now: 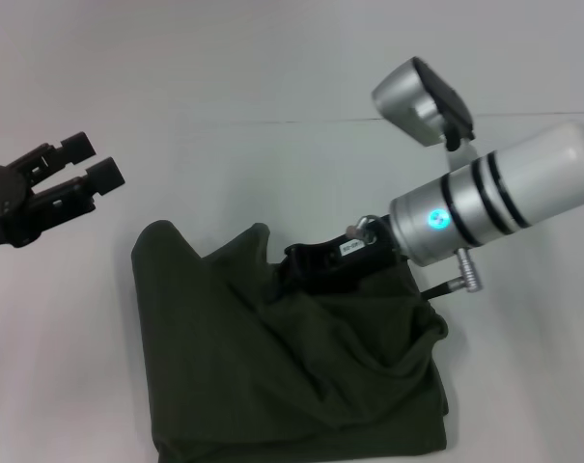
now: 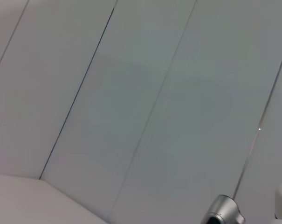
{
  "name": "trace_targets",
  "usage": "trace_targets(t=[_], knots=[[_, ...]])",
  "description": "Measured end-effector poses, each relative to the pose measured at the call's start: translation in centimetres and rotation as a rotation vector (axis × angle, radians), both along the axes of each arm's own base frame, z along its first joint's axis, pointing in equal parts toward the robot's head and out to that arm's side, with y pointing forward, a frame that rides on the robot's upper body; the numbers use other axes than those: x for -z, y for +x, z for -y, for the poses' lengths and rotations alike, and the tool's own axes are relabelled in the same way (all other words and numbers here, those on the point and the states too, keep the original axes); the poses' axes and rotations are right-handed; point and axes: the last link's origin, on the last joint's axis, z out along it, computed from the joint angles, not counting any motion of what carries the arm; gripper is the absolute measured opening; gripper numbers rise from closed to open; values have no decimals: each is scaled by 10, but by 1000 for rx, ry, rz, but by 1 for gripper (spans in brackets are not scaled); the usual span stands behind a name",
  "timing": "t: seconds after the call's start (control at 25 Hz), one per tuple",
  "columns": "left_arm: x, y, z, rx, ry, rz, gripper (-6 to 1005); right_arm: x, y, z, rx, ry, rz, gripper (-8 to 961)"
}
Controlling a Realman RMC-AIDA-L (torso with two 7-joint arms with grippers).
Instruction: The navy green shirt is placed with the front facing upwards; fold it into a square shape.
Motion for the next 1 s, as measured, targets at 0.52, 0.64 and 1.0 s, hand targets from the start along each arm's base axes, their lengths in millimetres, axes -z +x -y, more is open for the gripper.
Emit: trace_targets(t=[0.52, 0.64, 1.0], knots=[[4, -6, 5, -38, 3, 58, 921, -61, 15, 22, -4, -12, -293, 19], [8, -9, 6, -60, -1, 67, 921, -67, 22, 27, -5, -14, -318, 18], [11, -12, 8, -84, -8, 80, 921, -68, 53, 48, -19, 7, -329, 18]])
